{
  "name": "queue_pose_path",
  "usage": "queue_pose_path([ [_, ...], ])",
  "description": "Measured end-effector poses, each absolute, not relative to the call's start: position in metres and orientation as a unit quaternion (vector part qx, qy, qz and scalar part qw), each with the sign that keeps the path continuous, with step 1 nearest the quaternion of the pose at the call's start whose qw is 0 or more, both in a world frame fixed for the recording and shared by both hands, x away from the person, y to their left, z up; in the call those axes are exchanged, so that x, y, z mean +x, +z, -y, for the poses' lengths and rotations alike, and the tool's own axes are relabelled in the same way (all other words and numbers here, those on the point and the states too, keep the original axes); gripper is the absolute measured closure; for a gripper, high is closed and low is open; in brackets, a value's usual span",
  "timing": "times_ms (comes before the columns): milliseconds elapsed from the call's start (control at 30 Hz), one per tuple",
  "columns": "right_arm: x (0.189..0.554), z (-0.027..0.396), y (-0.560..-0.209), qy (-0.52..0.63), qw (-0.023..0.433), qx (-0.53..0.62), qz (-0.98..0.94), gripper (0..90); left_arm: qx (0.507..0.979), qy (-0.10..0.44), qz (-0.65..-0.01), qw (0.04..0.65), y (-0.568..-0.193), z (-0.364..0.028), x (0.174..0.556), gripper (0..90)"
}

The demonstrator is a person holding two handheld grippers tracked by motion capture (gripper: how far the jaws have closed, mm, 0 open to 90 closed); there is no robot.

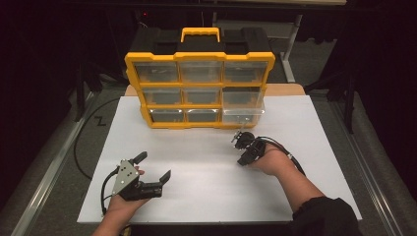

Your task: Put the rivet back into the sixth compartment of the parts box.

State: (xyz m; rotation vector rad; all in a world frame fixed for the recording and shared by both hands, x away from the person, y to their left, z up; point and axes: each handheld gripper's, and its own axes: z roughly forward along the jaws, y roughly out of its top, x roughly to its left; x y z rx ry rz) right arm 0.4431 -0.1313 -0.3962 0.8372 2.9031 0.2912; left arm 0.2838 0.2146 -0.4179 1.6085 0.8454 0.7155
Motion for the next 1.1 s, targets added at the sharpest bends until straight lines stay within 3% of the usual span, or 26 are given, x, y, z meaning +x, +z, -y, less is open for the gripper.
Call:
queue_pose_path([
  [300, 0.4426, 0.1323, -0.3965, 0.096, 0.054, 0.273, -0.956, 83.5, 0.682, 0.303, -0.359, 0.561, -0.4178, -0.2148, 0.2837, 2.3],
  [1100, 0.4373, 0.1308, -0.3938, 0.094, 0.060, 0.260, -0.959, 85.0, 0.681, 0.303, -0.360, 0.561, -0.4179, -0.2150, 0.2842, 2.3],
])
